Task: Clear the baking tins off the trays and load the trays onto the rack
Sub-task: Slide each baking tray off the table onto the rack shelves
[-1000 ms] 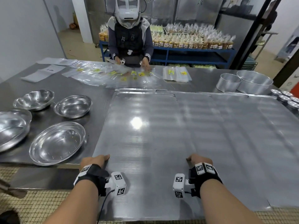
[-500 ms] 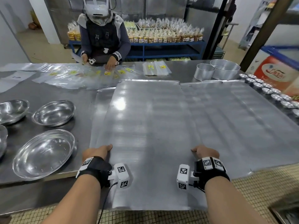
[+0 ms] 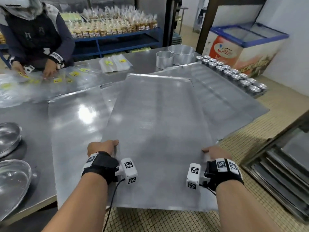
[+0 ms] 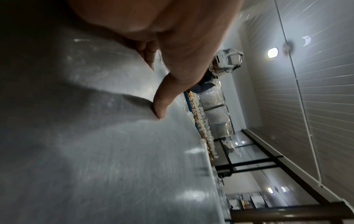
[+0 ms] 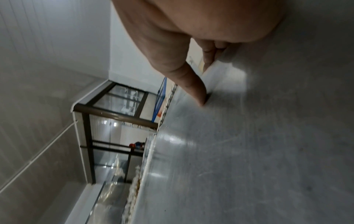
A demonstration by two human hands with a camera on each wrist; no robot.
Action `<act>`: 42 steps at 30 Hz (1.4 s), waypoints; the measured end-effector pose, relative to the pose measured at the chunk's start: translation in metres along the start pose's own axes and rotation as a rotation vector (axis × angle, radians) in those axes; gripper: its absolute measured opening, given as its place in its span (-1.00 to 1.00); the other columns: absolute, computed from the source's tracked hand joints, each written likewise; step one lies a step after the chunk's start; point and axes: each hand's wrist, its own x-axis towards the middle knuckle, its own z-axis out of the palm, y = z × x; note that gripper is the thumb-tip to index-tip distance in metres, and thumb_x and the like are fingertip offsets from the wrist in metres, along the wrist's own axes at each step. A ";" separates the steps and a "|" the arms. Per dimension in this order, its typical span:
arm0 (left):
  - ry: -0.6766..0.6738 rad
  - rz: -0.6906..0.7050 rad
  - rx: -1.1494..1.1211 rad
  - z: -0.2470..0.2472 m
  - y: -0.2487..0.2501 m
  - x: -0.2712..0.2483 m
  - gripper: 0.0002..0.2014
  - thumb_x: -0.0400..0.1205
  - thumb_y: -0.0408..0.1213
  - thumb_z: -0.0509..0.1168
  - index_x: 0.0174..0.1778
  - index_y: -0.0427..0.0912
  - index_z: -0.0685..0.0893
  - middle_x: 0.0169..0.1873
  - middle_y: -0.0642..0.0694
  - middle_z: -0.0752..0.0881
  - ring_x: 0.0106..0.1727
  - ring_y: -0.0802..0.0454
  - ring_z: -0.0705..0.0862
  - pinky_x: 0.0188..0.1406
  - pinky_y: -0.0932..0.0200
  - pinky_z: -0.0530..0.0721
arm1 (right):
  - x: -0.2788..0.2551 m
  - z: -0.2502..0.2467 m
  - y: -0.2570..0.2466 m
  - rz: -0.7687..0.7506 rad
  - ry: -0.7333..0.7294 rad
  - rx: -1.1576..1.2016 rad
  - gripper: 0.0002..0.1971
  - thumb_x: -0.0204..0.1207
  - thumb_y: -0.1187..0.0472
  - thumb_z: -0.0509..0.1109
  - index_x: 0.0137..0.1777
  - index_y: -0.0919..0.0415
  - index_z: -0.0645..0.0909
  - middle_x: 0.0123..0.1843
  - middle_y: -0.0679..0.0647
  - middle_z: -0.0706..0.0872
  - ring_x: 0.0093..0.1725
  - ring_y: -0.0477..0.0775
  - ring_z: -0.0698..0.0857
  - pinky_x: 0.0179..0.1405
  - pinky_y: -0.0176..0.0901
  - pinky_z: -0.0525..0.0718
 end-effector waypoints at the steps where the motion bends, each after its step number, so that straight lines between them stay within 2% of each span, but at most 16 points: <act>1: -0.017 0.017 0.022 0.010 0.003 -0.006 -0.62 0.27 -0.20 0.69 -0.25 -0.28 0.65 -0.25 -0.21 0.75 -0.16 -0.28 0.78 0.02 -0.22 0.81 | 0.003 -0.013 -0.002 0.038 -0.002 0.046 -0.57 0.67 0.05 0.32 0.48 0.19 0.58 0.52 0.21 0.57 0.47 0.24 0.57 0.16 -0.17 0.63; 3: -0.056 0.030 0.053 0.034 0.008 -0.016 -0.56 0.25 -0.18 0.69 -0.13 -0.33 0.69 -0.27 -0.20 0.75 -0.18 -0.29 0.78 -0.03 -0.25 0.82 | 0.009 -0.041 0.000 0.035 -0.026 0.026 -0.52 0.55 0.14 0.45 0.43 0.35 0.59 0.44 0.29 0.63 0.38 0.27 0.64 -0.27 -0.26 0.58; 7: -0.132 0.064 0.083 0.084 0.020 -0.048 -0.48 0.16 -0.13 0.72 -0.13 -0.32 0.66 -0.19 -0.27 0.78 -0.17 -0.35 0.79 -0.06 -0.32 0.80 | 0.015 -0.098 -0.001 0.089 0.150 0.038 -0.47 0.38 0.22 0.61 0.30 0.46 0.62 0.19 0.36 0.74 0.01 0.24 0.72 -0.46 -0.16 0.46; 9: -0.183 0.082 0.095 0.110 0.022 -0.063 -0.34 0.10 -0.10 0.72 0.03 -0.34 0.69 -0.06 -0.29 0.79 -0.10 -0.36 0.80 -0.01 -0.31 0.79 | 0.017 -0.127 -0.006 0.124 0.222 0.069 -0.46 0.33 0.24 0.65 0.26 0.48 0.62 0.13 0.35 0.77 0.04 0.27 0.76 -0.38 -0.14 0.51; 12: -0.229 0.136 0.122 0.145 0.027 -0.089 -0.25 0.20 -0.12 0.72 0.28 -0.36 0.68 0.12 -0.28 0.78 0.07 -0.33 0.77 0.18 -0.19 0.75 | 0.018 -0.167 -0.006 0.143 0.262 0.104 -0.42 0.28 0.28 0.67 0.29 0.46 0.62 0.14 0.36 0.76 0.06 0.31 0.77 -0.14 -0.04 0.63; 16: -0.322 0.185 0.147 0.189 0.030 -0.121 -0.16 0.10 -0.06 0.74 0.28 -0.36 0.68 0.12 -0.24 0.80 0.06 -0.35 0.79 0.18 -0.22 0.76 | 0.016 -0.217 0.004 0.172 0.386 0.188 -0.46 0.24 0.33 0.67 0.24 0.44 0.66 0.12 0.36 0.77 0.04 0.33 0.77 -0.04 0.04 0.72; 18: -0.361 0.212 0.167 0.212 0.028 -0.134 -0.21 0.01 -0.02 0.73 0.10 -0.35 0.72 0.00 -0.22 0.83 -0.04 -0.36 0.83 0.09 -0.28 0.78 | 0.013 -0.241 0.011 0.172 0.419 0.226 -0.48 0.27 0.33 0.65 0.23 0.47 0.66 0.06 0.35 0.77 -0.03 0.31 0.77 -0.07 0.02 0.71; 21: -0.397 0.251 0.188 0.237 0.025 -0.165 -0.46 0.08 -0.07 0.71 -0.23 -0.30 0.64 -0.17 -0.21 0.83 -0.16 -0.27 0.83 0.06 -0.24 0.80 | 0.005 -0.276 0.022 0.157 0.466 0.287 -0.53 0.32 0.36 0.61 0.21 0.52 0.64 -0.04 0.31 0.72 -0.12 0.27 0.71 -0.12 0.01 0.68; 23: -0.440 0.265 0.222 0.254 0.024 -0.186 -0.47 0.05 -0.04 0.70 -0.29 -0.28 0.62 -0.20 -0.21 0.83 -0.20 -0.26 0.83 0.02 -0.23 0.81 | -0.003 -0.298 0.029 0.156 0.504 0.330 -0.52 0.34 0.40 0.59 0.24 0.54 0.60 -0.03 0.30 0.69 -0.11 0.26 0.68 -0.14 -0.01 0.63; 26: -0.505 0.309 0.279 0.277 0.023 -0.217 -0.39 0.06 -0.05 0.71 -0.07 -0.28 0.72 -0.06 -0.21 0.83 -0.09 -0.27 0.81 0.12 -0.15 0.78 | -0.010 -0.331 0.035 0.154 0.569 0.410 -0.50 0.35 0.46 0.59 0.29 0.58 0.58 0.15 0.35 0.73 -0.05 0.23 0.65 -0.33 -0.09 0.56; 29: -0.571 0.333 0.292 0.298 0.020 -0.251 -0.32 0.17 -0.14 0.72 0.17 -0.34 0.72 0.05 -0.25 0.80 0.03 -0.30 0.79 0.21 -0.15 0.74 | -0.013 -0.362 0.041 0.156 0.618 0.423 -0.55 0.36 0.45 0.59 0.23 0.58 0.60 0.03 0.31 0.70 -0.08 0.27 0.66 -0.20 -0.02 0.59; 32: -0.627 0.369 0.315 0.331 0.009 -0.270 -0.22 0.02 -0.10 0.71 0.16 -0.35 0.75 0.02 -0.25 0.83 0.02 -0.27 0.82 0.15 -0.19 0.77 | -0.011 -0.393 0.051 0.171 0.651 0.418 -0.60 0.34 0.37 0.61 0.14 0.53 0.64 -0.26 0.23 0.66 -0.30 0.22 0.64 -0.26 -0.01 0.62; 34: -0.650 0.379 0.327 0.365 -0.001 -0.272 -0.24 -0.09 -0.07 0.71 0.03 -0.32 0.79 -0.07 -0.24 0.85 -0.04 -0.26 0.84 0.05 -0.24 0.81 | -0.009 -0.413 0.057 0.188 0.675 0.410 -0.56 0.34 0.31 0.62 0.15 0.51 0.62 -0.26 0.23 0.66 -0.30 0.22 0.64 -0.32 -0.05 0.61; 36: -0.690 0.404 0.376 0.376 -0.004 -0.299 -0.42 0.03 -0.12 0.71 -0.10 -0.32 0.79 -0.13 -0.26 0.85 -0.10 -0.25 0.84 0.01 -0.24 0.82 | -0.008 -0.436 0.062 0.200 0.717 0.420 -0.60 0.34 0.29 0.62 0.09 0.49 0.63 -0.23 0.23 0.68 -0.35 0.19 0.62 -0.44 -0.10 0.53; 38: -0.729 0.423 0.405 0.370 -0.001 -0.338 -0.44 0.13 -0.14 0.70 -0.03 -0.36 0.77 -0.08 -0.26 0.83 -0.08 -0.26 0.82 0.04 -0.17 0.80 | -0.009 -0.455 0.067 0.221 0.745 0.417 -0.66 0.35 0.29 0.61 0.01 0.49 0.63 -0.33 0.19 0.64 -0.41 0.15 0.57 -0.44 -0.11 0.52; 42: -0.795 0.450 0.427 0.391 -0.008 -0.373 -0.51 0.36 -0.22 0.67 0.10 -0.41 0.72 0.02 -0.30 0.79 0.00 -0.27 0.78 0.05 -0.08 0.75 | -0.004 -0.487 0.075 0.257 0.783 0.470 -0.47 0.31 0.35 0.63 0.24 0.53 0.57 -0.35 0.20 0.63 -0.42 0.11 0.57 -0.48 -0.11 0.48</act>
